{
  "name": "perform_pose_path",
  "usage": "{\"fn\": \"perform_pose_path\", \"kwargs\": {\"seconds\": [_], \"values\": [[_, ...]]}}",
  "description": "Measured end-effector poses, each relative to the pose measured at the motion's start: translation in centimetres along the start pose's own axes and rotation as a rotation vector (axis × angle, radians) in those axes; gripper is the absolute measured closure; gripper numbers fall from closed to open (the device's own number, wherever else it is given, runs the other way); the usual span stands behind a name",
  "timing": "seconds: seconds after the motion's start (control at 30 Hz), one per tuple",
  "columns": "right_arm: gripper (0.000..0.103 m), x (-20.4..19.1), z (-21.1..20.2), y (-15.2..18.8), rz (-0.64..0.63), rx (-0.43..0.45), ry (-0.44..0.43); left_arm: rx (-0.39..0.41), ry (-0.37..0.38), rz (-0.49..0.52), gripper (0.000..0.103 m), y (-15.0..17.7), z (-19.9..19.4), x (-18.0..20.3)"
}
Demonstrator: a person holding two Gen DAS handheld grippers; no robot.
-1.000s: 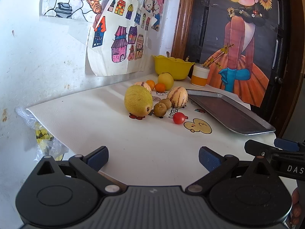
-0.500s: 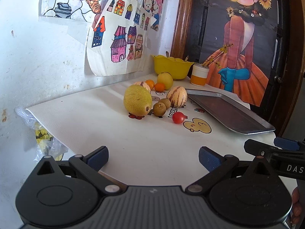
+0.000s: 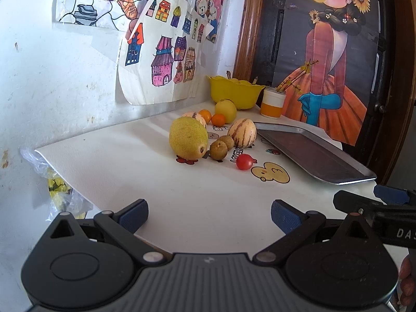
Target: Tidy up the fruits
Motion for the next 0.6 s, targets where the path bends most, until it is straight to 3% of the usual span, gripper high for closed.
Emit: {"fn": "perform_pose_path", "kwargs": {"seconds": [0.17, 0.33, 0.53, 0.6], "values": [[0.0, -0.3, 0.3, -1.2, -0.027, -0.026, -0.029, 0.035, -0.01, 0.025, 0.0, -1.6, 0.3, 0.0], [0.0, -2.1, 2.2, -1.8, 0.01, -0.149, -0.225, 0.059, -0.002, 0.037, 0.0, -4.1, 1.6, 0.0], [0.0, -4.6, 4.6, -4.1, -0.17, -0.177, -0.305, 0.023, 0.018, 0.031, 0.0, -6.5, 4.6, -0.1], [0.0, -5.1, 6.0, -4.5, -0.213, -0.227, -0.32, -0.001, 0.021, 0.009, 0.0, -7.0, 5.8, -0.4]]}}
Point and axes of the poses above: each gripper's, at about its wrist camera, not at the fingertips, and z roughly the way its jaws point, x to its right, y to its underside, the point moved 10 cm from there along z, roughly the way its jaws point, and after that the axes turned 13 degrees about -y, right-handed, at the moved point
